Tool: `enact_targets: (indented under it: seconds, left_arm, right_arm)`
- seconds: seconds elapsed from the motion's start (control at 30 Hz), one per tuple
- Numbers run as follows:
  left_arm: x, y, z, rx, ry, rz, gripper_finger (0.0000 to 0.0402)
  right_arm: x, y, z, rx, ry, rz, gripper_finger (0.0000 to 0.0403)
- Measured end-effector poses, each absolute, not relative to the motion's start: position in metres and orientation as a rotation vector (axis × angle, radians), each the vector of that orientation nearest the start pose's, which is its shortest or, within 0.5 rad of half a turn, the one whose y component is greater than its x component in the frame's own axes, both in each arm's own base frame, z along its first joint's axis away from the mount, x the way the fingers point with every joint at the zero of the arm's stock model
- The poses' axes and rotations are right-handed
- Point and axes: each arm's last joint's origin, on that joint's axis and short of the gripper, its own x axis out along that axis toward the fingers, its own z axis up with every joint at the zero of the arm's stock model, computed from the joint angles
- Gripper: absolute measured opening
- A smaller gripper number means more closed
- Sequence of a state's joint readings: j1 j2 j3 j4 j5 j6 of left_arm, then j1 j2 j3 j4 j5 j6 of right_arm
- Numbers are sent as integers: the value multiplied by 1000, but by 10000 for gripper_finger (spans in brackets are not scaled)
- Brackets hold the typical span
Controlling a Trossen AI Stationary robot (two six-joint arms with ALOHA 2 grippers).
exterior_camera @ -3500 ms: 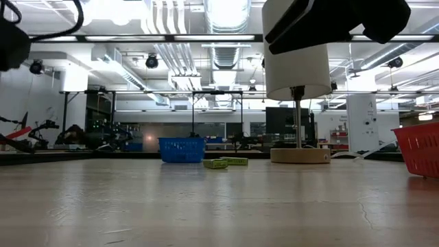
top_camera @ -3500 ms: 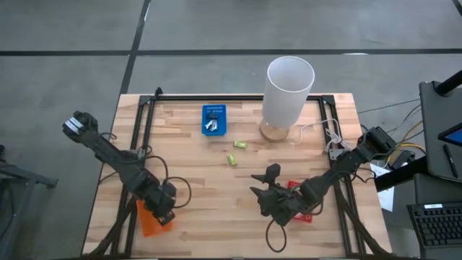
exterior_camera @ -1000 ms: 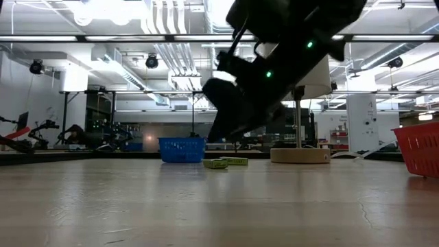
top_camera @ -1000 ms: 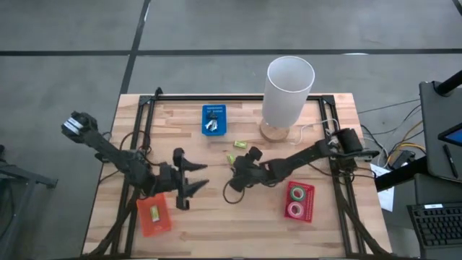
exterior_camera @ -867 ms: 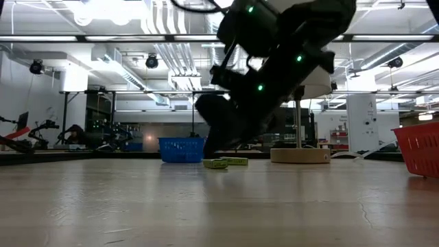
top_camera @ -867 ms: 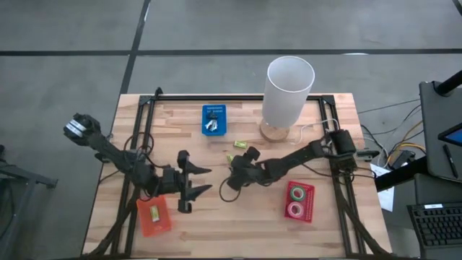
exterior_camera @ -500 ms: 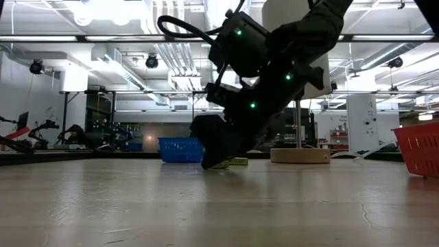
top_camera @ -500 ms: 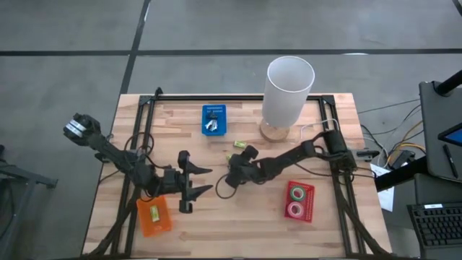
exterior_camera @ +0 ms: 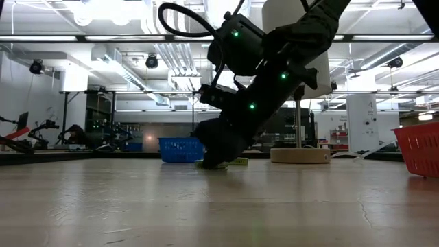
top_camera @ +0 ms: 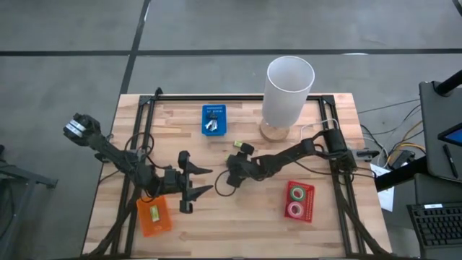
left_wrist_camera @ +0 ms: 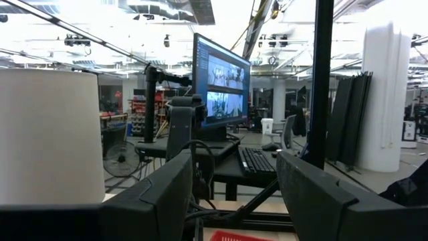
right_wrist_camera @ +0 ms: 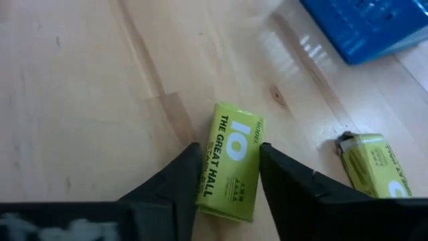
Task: Pick and place Stapler, Stapler remover, tape
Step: Put the bottom green staple box into the orange bin
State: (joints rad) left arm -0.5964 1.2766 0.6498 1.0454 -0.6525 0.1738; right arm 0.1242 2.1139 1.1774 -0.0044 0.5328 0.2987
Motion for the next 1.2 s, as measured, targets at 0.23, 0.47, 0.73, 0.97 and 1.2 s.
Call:
enact_targets:
  seconds: [0.23, 0.47, 0.73, 0.97, 1.2]
  left_arm:
    - [225, -132, 297, -66, -321, 83, 218]
    - [226, -132, 296, -75, -312, 80, 218]
    - [228, -133, 287, -131, -233, 75, 218]
    - [231, -135, 262, -228, -22, 70, 218]
    - [230, -135, 246, -220, 118, 92, 218]
  right_arm:
    - [403, 42, 93, -116, 848, -451, 99]
    - [405, 64, 99, -272, 879, -352, 99]
    - [404, 101, 120, -406, 983, -202, 77]
    - [398, 136, 139, -484, 1029, -135, 46]
    - [392, 154, 144, -526, 1011, -110, 31]
